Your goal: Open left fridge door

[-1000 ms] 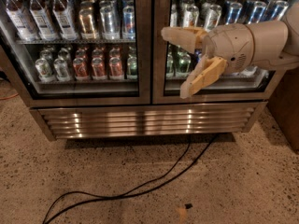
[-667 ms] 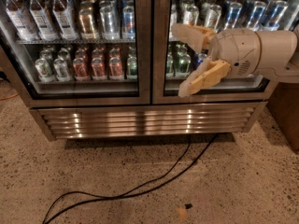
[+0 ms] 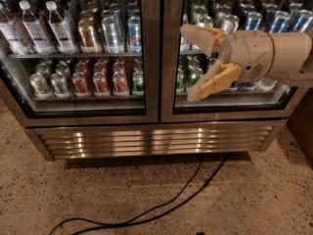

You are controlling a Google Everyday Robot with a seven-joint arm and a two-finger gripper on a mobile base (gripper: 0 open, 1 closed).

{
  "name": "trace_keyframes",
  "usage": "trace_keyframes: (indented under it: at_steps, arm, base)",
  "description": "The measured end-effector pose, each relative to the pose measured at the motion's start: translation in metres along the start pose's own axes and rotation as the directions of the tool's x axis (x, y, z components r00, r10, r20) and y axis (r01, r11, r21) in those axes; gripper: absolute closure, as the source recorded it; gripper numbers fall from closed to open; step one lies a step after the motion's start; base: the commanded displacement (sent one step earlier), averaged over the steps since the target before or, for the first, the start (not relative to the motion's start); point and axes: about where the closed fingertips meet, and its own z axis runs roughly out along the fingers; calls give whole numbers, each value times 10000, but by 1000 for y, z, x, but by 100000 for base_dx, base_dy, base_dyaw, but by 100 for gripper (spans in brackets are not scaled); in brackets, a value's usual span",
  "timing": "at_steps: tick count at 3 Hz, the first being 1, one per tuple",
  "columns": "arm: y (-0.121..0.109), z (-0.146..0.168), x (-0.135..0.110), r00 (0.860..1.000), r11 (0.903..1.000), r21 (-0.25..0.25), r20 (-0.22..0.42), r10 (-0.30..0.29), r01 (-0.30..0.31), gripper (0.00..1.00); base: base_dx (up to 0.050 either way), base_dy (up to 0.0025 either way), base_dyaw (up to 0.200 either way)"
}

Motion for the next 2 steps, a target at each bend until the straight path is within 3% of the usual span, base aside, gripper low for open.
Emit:
trace_keyframes:
  at_steps: [2]
  arm:
    - [0, 0, 0, 10000, 10000, 0, 0, 0, 0, 0]
  base:
    - [4955, -3, 74]
